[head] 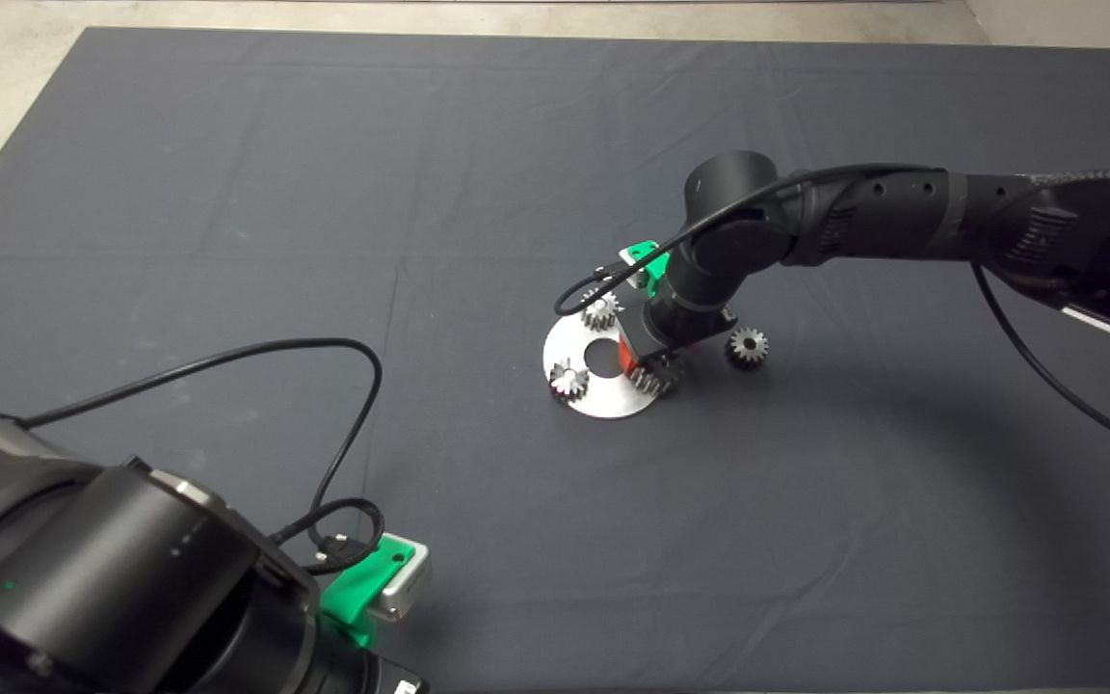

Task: Remove an incorrectly installed larger gear and replace it with the correct smaller gear

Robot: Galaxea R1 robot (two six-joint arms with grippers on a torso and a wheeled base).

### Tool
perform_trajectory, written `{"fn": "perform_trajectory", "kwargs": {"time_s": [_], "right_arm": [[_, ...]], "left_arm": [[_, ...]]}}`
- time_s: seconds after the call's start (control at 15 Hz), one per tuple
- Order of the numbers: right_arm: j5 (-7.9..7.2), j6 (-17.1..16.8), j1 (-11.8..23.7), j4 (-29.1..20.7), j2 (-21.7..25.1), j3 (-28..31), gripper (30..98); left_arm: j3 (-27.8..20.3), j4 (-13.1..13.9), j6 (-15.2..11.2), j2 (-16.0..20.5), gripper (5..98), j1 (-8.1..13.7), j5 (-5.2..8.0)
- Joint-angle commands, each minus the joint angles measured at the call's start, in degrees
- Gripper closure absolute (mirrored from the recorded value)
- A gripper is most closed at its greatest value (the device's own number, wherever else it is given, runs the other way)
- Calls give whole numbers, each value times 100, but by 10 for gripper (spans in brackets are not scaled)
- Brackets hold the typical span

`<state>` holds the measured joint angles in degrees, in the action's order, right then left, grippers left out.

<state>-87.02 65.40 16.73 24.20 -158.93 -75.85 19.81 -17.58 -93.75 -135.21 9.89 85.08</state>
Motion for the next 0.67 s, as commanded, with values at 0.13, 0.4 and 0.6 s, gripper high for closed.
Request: {"fn": "perform_trajectory", "kwargs": {"time_s": [0.13,0.4,0.6], "right_arm": [[-527,34,156,-123,-38,37,578],[-518,84,147,-223,-166,46,604],[-518,98,159,-404,-226,16,625]], "left_arm": [[4,70,-23,-11,59,84,9],[21,70,-18,-11,59,84,9],[39,70,-12,-11,59,84,9]]}}
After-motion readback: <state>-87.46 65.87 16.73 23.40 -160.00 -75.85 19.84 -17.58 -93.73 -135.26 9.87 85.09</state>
